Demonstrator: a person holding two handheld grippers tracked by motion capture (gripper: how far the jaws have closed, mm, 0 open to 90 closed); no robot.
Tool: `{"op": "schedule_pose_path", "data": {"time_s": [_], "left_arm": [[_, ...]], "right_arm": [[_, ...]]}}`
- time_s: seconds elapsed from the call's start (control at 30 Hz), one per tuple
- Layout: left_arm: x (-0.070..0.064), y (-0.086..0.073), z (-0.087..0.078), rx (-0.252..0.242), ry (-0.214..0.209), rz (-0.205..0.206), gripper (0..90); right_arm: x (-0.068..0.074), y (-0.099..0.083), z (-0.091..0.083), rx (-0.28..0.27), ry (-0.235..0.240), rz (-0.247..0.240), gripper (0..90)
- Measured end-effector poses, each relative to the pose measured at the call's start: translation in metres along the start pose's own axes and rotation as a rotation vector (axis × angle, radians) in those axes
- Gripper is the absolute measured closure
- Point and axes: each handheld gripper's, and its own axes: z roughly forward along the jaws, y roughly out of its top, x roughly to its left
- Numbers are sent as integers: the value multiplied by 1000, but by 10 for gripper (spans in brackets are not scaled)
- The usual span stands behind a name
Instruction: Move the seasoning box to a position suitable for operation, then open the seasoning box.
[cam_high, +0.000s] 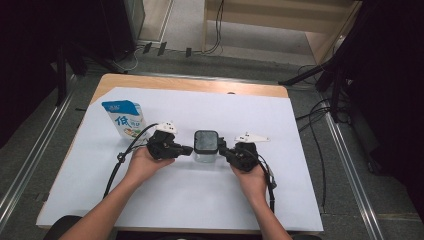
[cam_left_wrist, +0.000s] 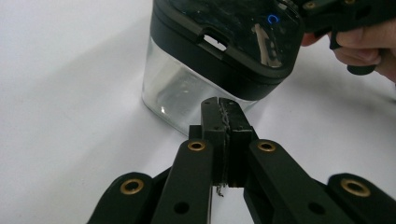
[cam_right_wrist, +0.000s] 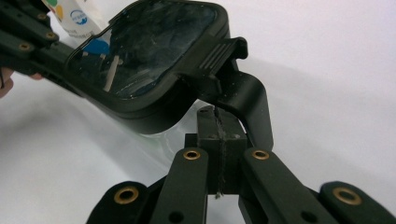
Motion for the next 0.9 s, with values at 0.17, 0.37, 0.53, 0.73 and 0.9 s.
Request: {"op": "schedule_pose_path", "data": {"time_s": [0.17, 0.37, 0.53, 0.73, 0.9], "left_arm": [[-1, -1, 0, -1, -6, 1, 900], [0, -3, -2, -15, -35, 19, 890], [2, -2, -9, -12, -63, 7, 764], [8, -2, -17, -5, -77, -6, 650], [9, -2, -21, -34, -37, 39, 556]], "right_arm": [[-1, 1, 2, -1, -11, -4, 900], [-1, 3, 3, 22, -16, -38, 900], [-1, 3, -6, 40, 2, -63, 811], [-8, -3, -22, 44, 27, -98, 695], [-17, -3, -27, 33, 29, -93, 626]]}}
